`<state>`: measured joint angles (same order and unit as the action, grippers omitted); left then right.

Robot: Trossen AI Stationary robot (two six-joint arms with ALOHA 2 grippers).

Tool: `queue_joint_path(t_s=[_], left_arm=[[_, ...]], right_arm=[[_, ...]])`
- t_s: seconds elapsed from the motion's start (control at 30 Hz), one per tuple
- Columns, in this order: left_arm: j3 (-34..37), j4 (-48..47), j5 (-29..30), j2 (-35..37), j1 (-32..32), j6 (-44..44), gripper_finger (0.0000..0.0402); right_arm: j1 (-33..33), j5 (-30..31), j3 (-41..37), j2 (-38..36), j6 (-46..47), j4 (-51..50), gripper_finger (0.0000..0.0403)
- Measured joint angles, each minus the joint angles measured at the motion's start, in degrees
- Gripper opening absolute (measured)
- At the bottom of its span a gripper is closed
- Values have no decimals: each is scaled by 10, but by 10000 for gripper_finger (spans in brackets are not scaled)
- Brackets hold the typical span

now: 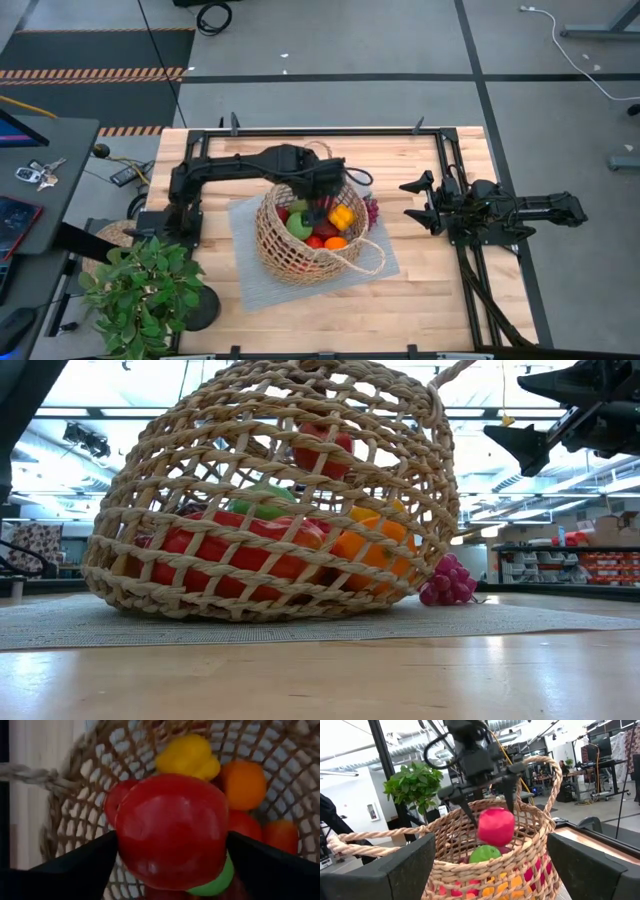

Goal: Build produce basket
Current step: Put the red apple into the basket, then put the grapes into the basket

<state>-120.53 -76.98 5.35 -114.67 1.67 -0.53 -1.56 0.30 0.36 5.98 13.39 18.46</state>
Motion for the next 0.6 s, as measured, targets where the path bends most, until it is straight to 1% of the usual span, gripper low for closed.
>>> queue_joint_path(t_s=[0.1, 0.2, 0.27, 0.4, 0.47, 0.6], left_arm=[[0, 14, -11, 1, 9, 2, 394], [-10, 24, -8, 0, 18, -7, 390], [-28, 17, -6, 2, 24, -16, 390], [-49, -9, -4, 5, 28, -8, 390], [-49, -13, -1, 15, 26, -5, 389], [-25, 22, 33, 53, 13, 13, 389]], right_arm=[[0, 0, 0, 0, 0, 0, 384], [0, -2, 0, 0, 0, -2, 384], [0, -2, 0, 0, 0, -1, 384], [0, -2, 0, 0, 0, -1, 384], [0, -2, 0, 0, 0, -1, 384], [0, -2, 0, 0, 0, -1, 384]])
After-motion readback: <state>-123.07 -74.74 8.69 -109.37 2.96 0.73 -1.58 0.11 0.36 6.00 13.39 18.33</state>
